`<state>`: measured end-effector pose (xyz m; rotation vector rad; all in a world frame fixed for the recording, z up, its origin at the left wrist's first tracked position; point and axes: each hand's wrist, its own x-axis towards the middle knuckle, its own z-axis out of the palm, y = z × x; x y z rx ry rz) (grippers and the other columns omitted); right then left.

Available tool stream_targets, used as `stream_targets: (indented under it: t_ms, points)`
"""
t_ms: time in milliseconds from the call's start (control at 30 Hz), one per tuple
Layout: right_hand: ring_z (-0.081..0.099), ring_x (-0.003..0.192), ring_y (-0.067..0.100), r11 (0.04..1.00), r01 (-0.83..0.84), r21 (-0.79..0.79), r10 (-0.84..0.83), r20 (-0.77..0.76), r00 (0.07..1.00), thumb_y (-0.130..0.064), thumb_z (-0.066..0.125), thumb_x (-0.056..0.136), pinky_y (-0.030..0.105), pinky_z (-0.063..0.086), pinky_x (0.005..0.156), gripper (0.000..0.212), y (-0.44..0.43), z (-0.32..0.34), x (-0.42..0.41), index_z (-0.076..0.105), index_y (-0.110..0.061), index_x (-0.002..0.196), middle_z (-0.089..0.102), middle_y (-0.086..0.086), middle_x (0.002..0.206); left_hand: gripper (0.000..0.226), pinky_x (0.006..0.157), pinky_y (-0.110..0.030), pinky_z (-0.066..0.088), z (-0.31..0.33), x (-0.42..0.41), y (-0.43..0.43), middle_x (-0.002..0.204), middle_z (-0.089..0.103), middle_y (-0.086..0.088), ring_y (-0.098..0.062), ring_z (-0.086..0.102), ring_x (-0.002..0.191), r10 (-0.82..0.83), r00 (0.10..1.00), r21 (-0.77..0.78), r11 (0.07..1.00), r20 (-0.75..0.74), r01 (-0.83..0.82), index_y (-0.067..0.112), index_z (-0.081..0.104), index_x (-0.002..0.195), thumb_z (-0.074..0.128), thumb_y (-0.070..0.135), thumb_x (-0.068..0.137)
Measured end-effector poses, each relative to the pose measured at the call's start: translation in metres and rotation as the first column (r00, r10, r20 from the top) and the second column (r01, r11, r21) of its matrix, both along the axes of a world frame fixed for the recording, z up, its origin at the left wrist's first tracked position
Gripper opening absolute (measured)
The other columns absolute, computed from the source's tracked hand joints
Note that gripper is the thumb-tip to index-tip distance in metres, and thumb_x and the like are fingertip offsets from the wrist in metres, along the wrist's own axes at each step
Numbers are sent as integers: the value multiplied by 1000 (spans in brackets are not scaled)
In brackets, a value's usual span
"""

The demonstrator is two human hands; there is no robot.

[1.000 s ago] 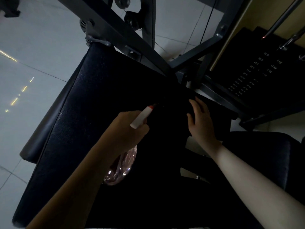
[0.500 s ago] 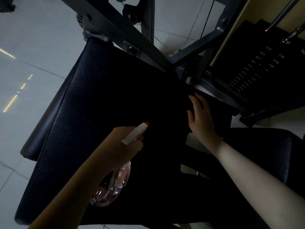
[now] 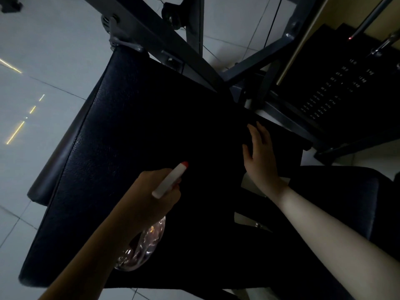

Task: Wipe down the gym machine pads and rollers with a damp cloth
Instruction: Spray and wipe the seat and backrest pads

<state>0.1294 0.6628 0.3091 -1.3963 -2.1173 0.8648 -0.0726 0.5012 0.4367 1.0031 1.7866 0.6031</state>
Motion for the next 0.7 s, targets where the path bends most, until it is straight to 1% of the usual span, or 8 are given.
stream_targets:
  t_ms: [133, 233, 300, 367, 433, 533, 600, 700]
  points:
    - [33, 135, 32, 999, -31, 24, 30, 50, 998, -10, 52, 94, 39, 32, 109, 48, 31, -1, 1, 40, -7, 139, 33, 19, 146, 30, 39, -13, 31, 3, 2, 1, 50, 57, 9, -2, 42, 39, 63, 998, 26, 998, 16, -63, 13, 54, 67, 55, -9, 87]
    - [32, 133, 36, 962, 270, -49, -268, 29, 963, -9, 50, 93, 41, 28, 110, 47, 58, -1, -29, 41, -2, 138, 34, 23, 144, 31, 39, -15, 29, 1, -1, 1, 48, 54, 6, -5, 39, 41, 107, 994, 41, 993, 17, -107, 13, 53, 65, 55, -10, 86]
    - [30, 134, 38, 925, 378, -26, -377, 34, 926, -6, 50, 91, 39, 23, 111, 47, 57, 2, -56, 42, 1, 136, 34, 26, 144, 28, 39, -15, 28, -1, -2, 1, 47, 52, 6, -4, 38, 40, 130, 991, 45, 990, 7, -130, 9, 53, 65, 55, -12, 85]
    - [30, 135, 36, 960, 279, -4, -279, -18, 960, -7, 51, 91, 38, 24, 112, 48, 40, 8, -74, 42, -2, 137, 32, 24, 145, 23, 39, -15, 29, -2, -1, 2, 49, 54, 7, -4, 39, 40, 134, 991, 35, 990, -9, -134, 6, 56, 68, 57, -10, 84]
    - [32, 135, 32, 998, 55, 26, -53, -76, 996, -9, 52, 91, 37, 29, 112, 48, 18, 12, -72, 44, -8, 138, 32, 18, 147, 26, 39, -14, 29, -1, 1, 2, 49, 56, 8, -4, 40, 41, 128, 992, 30, 991, -22, -127, 10, 55, 67, 57, -9, 85]
    - [28, 138, 30, 965, -248, 82, 252, -35, 967, -13, 51, 92, 36, 28, 111, 48, 4, 9, -39, 43, -10, 139, 31, 12, 149, 28, 39, -13, 28, 1, 0, 2, 49, 56, 9, -4, 41, 39, 128, 991, 28, 991, -24, -128, 12, 55, 66, 57, -9, 85]
    - [28, 138, 29, 968, -247, 53, 247, -2, 969, -13, 52, 93, 35, 28, 110, 47, 15, 9, -27, 42, -9, 139, 31, 13, 149, 25, 39, -12, 29, 3, 0, 2, 51, 57, 9, -4, 42, 39, 123, 992, 31, 992, -19, -122, 10, 56, 70, 57, -9, 86]
    - [32, 135, 31, 1000, -15, 14, 15, -21, 1000, -10, 52, 93, 35, 28, 111, 44, 33, 11, -50, 44, -7, 137, 32, 19, 147, 21, 40, -13, 31, 2, -1, 0, 54, 59, 9, -5, 44, 41, 126, 992, 32, 992, -9, -126, 9, 59, 73, 57, -7, 87]
